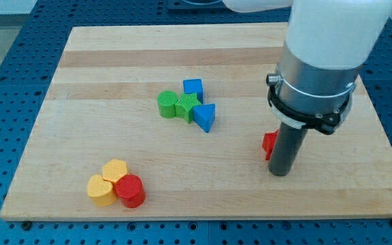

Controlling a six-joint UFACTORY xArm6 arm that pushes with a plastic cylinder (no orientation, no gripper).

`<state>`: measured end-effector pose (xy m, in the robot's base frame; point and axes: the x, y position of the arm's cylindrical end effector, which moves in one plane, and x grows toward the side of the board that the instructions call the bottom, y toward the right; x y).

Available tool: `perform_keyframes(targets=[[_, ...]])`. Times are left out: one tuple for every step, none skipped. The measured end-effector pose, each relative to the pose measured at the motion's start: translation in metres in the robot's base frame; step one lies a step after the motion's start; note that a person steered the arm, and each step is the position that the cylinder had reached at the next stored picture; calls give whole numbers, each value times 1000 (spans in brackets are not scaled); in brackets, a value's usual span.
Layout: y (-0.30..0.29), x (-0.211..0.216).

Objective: Drag the red star towards center right

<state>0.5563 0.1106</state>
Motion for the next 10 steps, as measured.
perform_keyframes(targets=[[0,0],[0,-9],[0,-9],[-20,-14],[-25,-18],[-27,-18],[-41,-28],[-41,-39],[-24,-48],[-7,-49]])
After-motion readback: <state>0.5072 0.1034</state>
